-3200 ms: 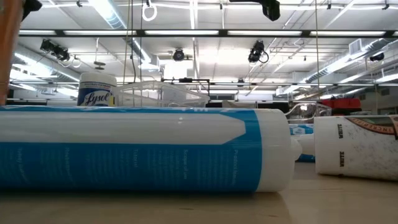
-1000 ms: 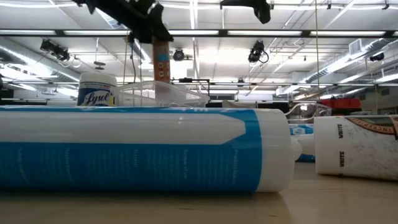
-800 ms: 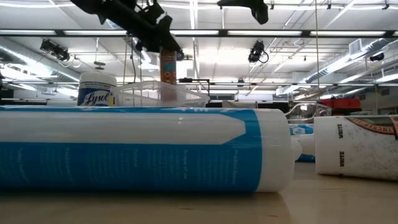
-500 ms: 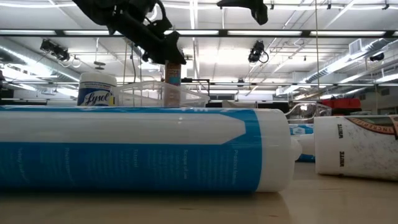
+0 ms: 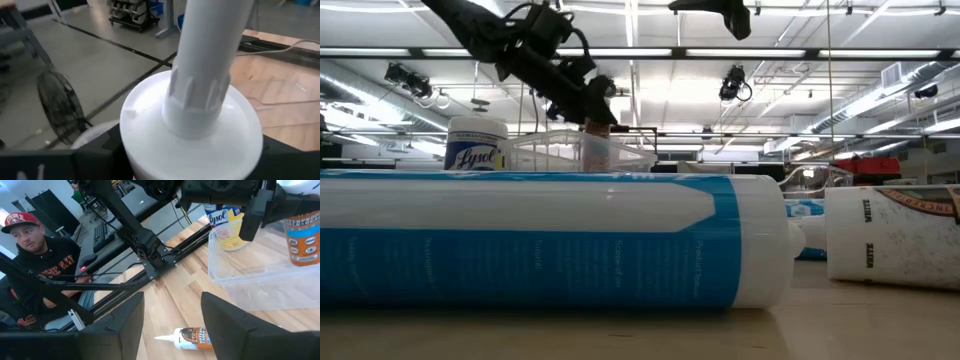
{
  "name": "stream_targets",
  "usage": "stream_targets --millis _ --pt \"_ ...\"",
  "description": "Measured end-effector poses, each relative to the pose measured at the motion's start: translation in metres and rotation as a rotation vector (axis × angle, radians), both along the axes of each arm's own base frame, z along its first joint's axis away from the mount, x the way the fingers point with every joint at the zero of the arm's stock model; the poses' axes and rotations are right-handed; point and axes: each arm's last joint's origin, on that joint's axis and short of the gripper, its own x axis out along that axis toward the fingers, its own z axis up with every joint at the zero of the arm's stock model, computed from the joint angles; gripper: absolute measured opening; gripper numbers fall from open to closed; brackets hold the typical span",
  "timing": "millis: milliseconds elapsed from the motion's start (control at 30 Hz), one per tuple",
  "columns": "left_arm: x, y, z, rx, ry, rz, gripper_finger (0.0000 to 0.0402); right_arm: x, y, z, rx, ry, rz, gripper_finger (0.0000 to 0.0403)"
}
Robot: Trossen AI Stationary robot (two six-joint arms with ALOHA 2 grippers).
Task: Pick & place silicon tubes, Sealant and Lysol wipes
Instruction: Put the left brown sealant into the white transparent bin
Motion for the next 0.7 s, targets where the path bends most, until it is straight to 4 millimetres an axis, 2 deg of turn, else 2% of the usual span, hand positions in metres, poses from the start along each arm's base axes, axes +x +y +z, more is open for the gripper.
stream_targets --millis 200,333,700 --pt "-0.003 -0.001 -0.005 0.028 -0.056 -0.028 0.0222 0.0 -0.001 0.0 -0.009 -0.004 -0.024 0.0201" --pt "-0.002 -0.001 -0.01 0.028 -0.019 -0.04 0.0222 0.0 -0.001 0.0 -0.009 -0.004 -0.024 0.0201" --pt "-0.007 0.013 -0.021 -0.018 -0.001 0.017 0.0222 0.0 -0.001 0.0 -0.007 -0.005 -0.026 0.0201"
